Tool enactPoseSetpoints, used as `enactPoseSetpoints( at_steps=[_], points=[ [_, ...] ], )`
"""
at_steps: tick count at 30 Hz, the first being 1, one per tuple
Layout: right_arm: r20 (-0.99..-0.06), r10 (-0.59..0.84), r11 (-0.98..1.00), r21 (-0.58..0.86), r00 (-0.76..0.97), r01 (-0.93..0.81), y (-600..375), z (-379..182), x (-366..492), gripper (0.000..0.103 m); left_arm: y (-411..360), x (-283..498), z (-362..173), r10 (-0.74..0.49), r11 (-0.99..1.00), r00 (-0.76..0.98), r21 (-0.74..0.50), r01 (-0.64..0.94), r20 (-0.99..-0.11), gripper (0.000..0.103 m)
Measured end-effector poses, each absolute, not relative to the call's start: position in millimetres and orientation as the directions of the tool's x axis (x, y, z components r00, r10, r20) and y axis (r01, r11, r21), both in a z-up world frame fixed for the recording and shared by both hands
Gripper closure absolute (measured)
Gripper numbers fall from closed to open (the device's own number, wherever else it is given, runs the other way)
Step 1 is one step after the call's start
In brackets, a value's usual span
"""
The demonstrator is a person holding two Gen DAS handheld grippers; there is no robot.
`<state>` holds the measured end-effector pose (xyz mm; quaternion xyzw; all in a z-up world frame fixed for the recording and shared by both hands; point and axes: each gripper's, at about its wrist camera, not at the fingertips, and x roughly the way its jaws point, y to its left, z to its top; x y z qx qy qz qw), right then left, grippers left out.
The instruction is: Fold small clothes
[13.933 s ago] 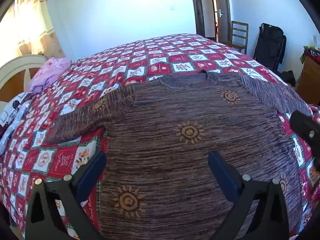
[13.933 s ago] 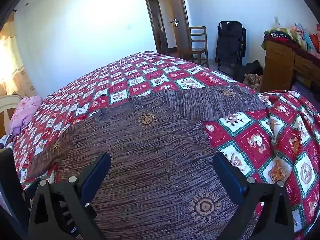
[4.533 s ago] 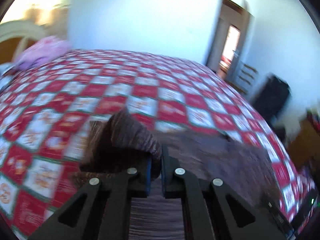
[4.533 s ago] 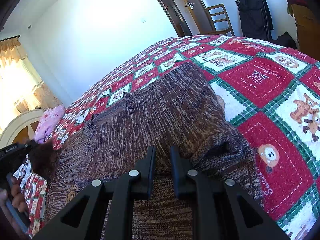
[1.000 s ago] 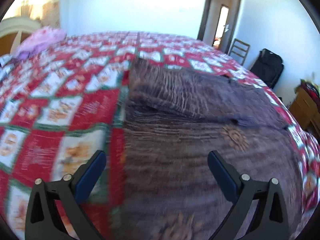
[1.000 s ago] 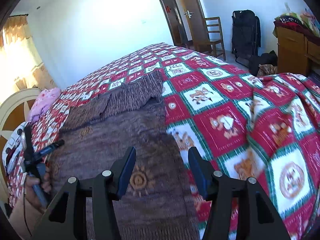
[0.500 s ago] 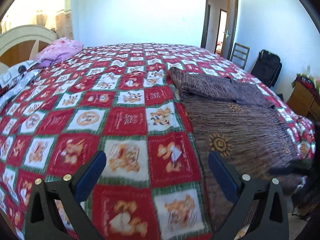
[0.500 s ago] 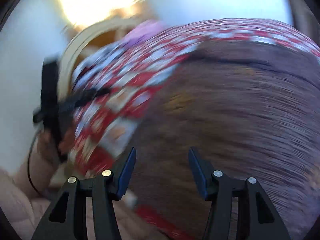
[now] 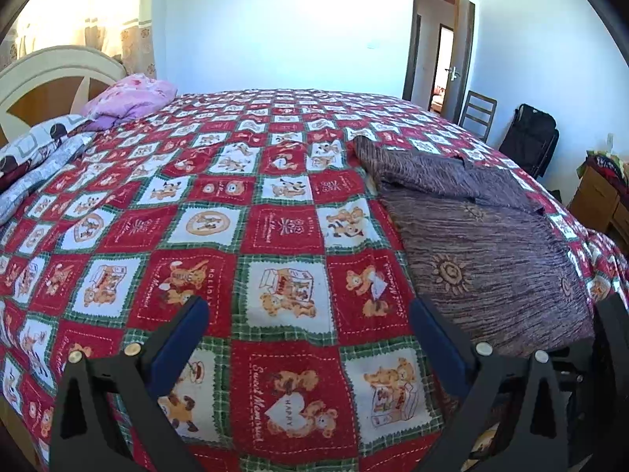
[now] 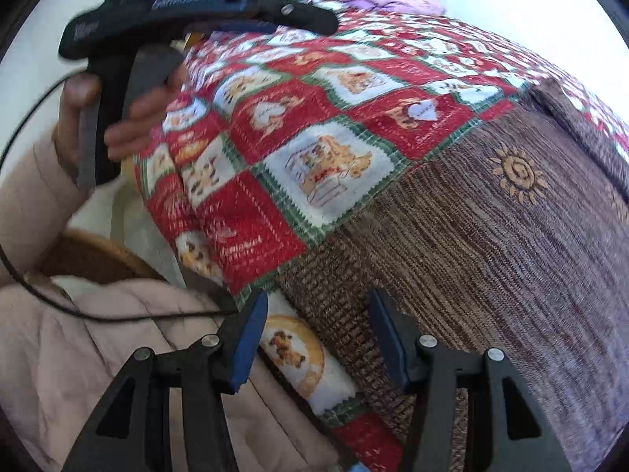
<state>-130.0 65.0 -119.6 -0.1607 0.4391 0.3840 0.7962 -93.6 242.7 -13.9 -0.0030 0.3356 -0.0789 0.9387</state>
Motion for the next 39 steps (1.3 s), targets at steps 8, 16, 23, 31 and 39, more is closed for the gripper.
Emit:
enactPoseSetpoints(
  at_steps=[8, 16, 23, 31, 39],
  points=[
    [-0.792, 0.547, 0.709, 0.266, 0.271, -0.654, 25, -108, -94, 0.094, 235, -86, -12, -0.192, 0.975, 0.752, -0.034, 0.220, -0.631, 0.000],
    [-0.572, 0.757, 0.651, 0.615, 0.316, -0.445, -71, -94, -55, 0.094, 170, -81, -16, -0.379, 0.788, 0.658, 0.146, 0.598, -0.650, 0.000],
    [-0.580, 0.760, 0.647, 0.630, 0.294, -0.430, -75, -96, -42, 0.094, 94, -79, -35, -0.468, 0.417, 0.525, 0.347, 0.840, -0.711, 0.000],
    [-0.559, 0.796, 0.576, 0.579, 0.234, -0.576, -63, -62, -51, 0.094, 53, -91, -57, -0.522, 0.085, 0.333, 0.340, 0.937, -0.785, 0.023],
    [-0.542, 0.706, 0.707, 0.587, 0.457, -0.396, -118, -59, -45, 0.093, 60, -61, -66, -0.600, 0.298, 0.200, 0.015, 0.954, -0.774, 0.088]
  ],
)
